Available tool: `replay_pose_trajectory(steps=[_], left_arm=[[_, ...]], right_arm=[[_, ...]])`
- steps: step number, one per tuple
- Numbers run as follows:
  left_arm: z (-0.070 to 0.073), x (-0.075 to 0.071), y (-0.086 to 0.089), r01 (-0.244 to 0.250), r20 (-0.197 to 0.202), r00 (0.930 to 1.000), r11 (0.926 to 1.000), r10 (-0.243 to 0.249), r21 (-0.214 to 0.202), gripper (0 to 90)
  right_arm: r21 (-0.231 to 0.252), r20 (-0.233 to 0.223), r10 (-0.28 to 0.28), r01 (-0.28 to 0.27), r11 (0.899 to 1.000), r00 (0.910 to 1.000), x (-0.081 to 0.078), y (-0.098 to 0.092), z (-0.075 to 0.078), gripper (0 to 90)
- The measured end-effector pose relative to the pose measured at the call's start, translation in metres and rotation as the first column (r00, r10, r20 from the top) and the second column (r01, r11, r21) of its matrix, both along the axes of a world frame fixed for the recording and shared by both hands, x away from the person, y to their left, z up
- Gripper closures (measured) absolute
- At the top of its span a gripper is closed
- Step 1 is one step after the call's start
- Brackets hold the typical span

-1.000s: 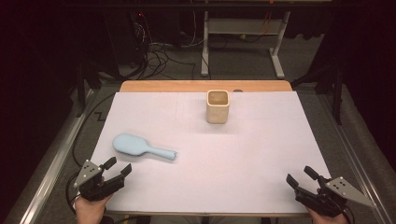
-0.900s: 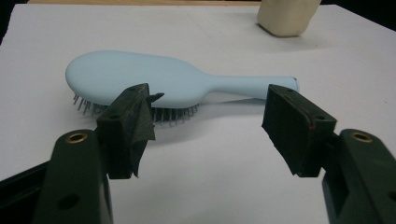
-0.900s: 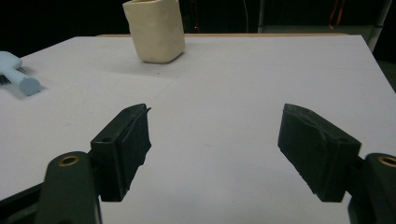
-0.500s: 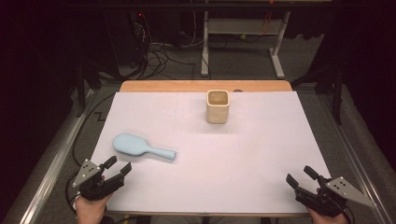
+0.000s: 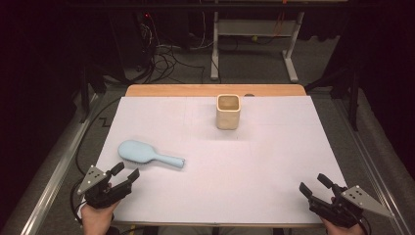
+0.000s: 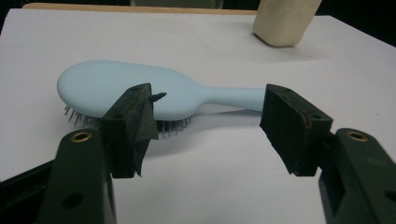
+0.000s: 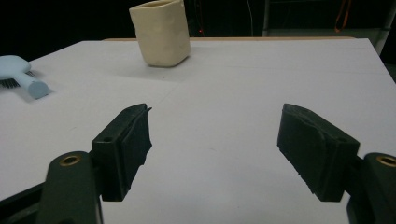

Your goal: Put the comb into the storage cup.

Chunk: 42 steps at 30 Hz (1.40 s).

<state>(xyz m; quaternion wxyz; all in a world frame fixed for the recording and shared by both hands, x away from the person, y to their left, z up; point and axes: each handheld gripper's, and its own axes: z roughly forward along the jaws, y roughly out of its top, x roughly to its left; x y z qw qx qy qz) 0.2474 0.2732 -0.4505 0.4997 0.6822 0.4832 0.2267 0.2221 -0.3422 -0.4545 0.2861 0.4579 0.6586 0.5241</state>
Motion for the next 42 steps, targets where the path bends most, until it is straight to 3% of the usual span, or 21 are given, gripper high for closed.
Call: replay_pose_trajectory(steps=[19, 42], left_arm=[[0.004, 0.005, -0.015, 0.041, 0.027, 0.9988, 0.9988, -0.041, 0.027, 35.7], [0.005, 0.011, -0.038, 0.097, 0.023, 0.9949, 0.9946, -0.098, 0.037, 35.8]], right_arm=[[-0.013, -0.013, 0.011, -0.011, 1.0, 0.9999, 0.001, 0.004, -0.001, 26.7], [-0.018, -0.009, 0.023, -0.024, 1.0, 0.9997, 0.0, 0.006, -0.001, 27.1]])
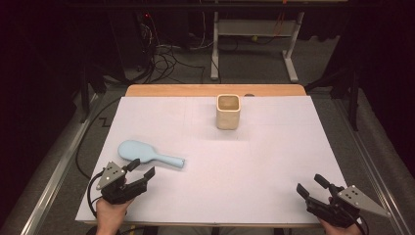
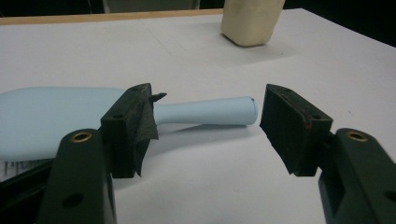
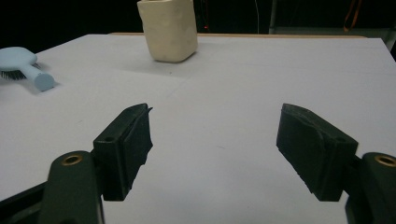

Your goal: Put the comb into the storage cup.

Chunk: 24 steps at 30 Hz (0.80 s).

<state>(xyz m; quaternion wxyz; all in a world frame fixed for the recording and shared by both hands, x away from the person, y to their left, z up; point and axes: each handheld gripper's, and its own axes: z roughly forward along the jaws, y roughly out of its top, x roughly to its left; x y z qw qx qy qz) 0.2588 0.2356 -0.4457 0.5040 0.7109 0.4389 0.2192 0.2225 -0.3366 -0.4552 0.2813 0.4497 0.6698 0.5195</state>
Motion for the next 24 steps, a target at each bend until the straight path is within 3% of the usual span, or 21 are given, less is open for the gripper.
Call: replay_pose_trajectory(steps=[24], left_arm=[[0.0, 0.009, -0.03, 0.056, -0.006, 0.9984, 0.9984, -0.056, 0.005, 35.9]], right_arm=[[0.005, 0.007, 0.003, -0.003, 1.0, 1.0, -0.001, 0.0, 0.0, 27.1]])
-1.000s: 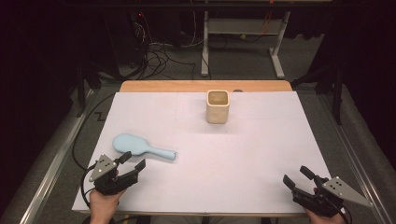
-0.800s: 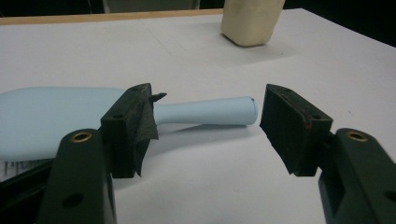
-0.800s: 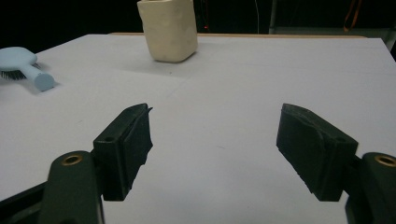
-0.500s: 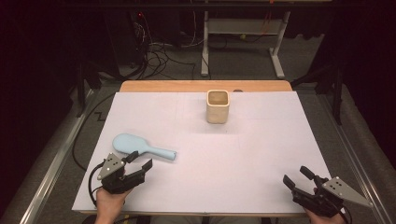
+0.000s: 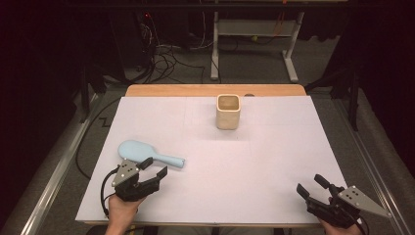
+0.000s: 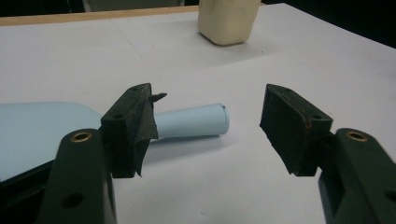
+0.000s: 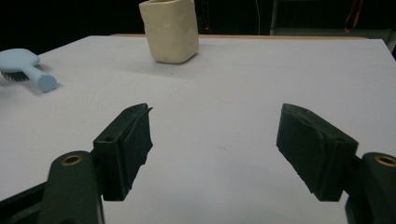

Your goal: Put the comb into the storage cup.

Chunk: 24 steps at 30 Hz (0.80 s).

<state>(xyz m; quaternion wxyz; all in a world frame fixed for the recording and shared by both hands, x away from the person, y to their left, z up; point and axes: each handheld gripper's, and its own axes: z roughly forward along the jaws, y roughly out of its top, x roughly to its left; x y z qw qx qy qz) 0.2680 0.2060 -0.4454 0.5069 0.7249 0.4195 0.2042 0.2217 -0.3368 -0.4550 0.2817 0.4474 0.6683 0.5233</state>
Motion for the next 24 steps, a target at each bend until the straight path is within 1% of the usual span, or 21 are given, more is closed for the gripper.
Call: replay_pose_trajectory(steps=[15, 18, 24], left_arm=[[0.001, 0.01, -0.022, 0.04, 0.001, 0.9992, 0.9992, -0.04, -0.005, 36.0], [0.002, 0.013, -0.026, 0.05, -0.002, 0.9988, 0.9988, -0.05, 0.001, 36.1], [0.004, 0.018, -0.031, 0.057, -0.002, 0.9984, 0.9984, -0.057, -0.005, 36.7]], right_arm=[[0.008, 0.001, 0.006, -0.006, 1.0, 1.0, 0.0, -0.001, 0.0, 26.8], [0.009, 0.0, 0.002, -0.002, 1.0, 1.0, -0.001, -0.001, 0.0, 26.8], [0.015, 0.001, -0.003, 0.003, 1.0, 1.0, 0.0, -0.001, 0.0, 26.8]])
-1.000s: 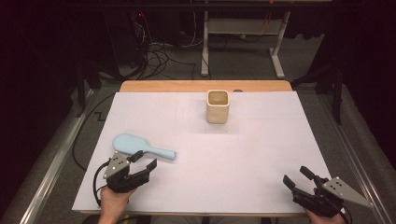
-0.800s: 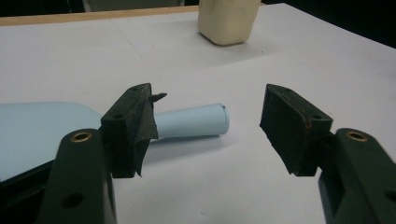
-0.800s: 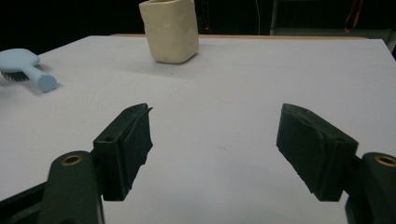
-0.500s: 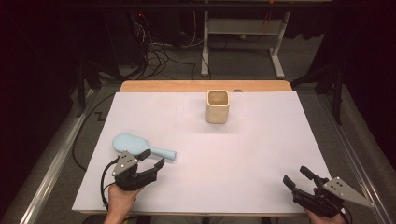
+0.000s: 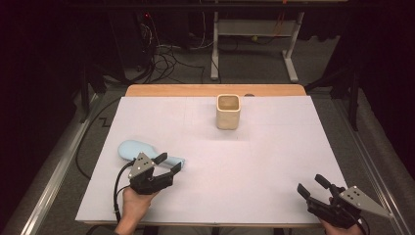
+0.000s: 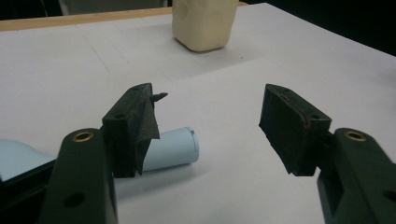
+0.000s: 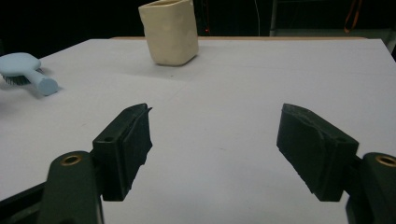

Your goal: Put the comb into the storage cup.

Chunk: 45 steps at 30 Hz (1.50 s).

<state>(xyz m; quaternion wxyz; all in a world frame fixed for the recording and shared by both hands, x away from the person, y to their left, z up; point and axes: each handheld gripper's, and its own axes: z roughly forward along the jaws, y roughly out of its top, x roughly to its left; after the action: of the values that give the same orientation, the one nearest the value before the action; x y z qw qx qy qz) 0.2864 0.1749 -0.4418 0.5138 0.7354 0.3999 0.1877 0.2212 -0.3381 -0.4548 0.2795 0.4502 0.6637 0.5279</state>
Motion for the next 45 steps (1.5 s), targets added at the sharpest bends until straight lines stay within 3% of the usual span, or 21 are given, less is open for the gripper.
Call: replay_pose_trajectory(steps=[12, 25, 29, 30, 31, 38, 45], left_arm=[[0.009, 0.017, -0.014, 0.027, -0.046, 0.9986, 0.9996, -0.027, -0.006, 38.8], [0.021, 0.031, -0.029, 0.031, -0.101, 0.9946, 0.9979, -0.025, 0.057, 42.6], [0.027, 0.039, -0.031, 0.044, -0.163, 0.9862, 0.9948, -0.028, 0.092, 45.5], [0.027, 0.039, -0.031, 0.044, -0.163, 0.9862, 0.9948, -0.028, 0.092, 45.8], [0.031, 0.043, -0.031, 0.059, -0.193, 0.9805, 0.9922, -0.037, 0.11, 46.3], [0.041, 0.055, -0.036, 0.086, -0.249, 0.9676, 0.9801, -0.039, 0.179, 49.8], [0.047, 0.071, -0.039, 0.108, -0.317, 0.9479, 0.9653, -0.028, 0.238, 53.6]], right_arm=[[0.001, -0.002, -0.004, 0.004, 1.0, 1.0, 0.0, -0.001, 0.0, 27.0], [0.004, 0.008, -0.009, 0.009, 1.0, 0.9999, -0.001, -0.002, 0.001, 27.3], [0.003, 0.01, -0.01, 0.01, 1.0, 0.9999, -0.002, -0.002, 0.001, 27.3], [0.003, 0.01, -0.011, 0.011, 1.0, 0.9999, -0.002, -0.002, 0.001, 27.3], [0.002, 0.008, -0.013, 0.013, 1.0, 0.9999, -0.002, -0.002, 0.001, 27.3], [0.002, 0.013, -0.01, 0.01, 1.0, 0.9999, -0.002, -0.002, 0.001, 27.3], [0.002, 0.016, -0.011, 0.011, 1.0, 0.9998, -0.002, -0.002, 0.002, 27.4]])
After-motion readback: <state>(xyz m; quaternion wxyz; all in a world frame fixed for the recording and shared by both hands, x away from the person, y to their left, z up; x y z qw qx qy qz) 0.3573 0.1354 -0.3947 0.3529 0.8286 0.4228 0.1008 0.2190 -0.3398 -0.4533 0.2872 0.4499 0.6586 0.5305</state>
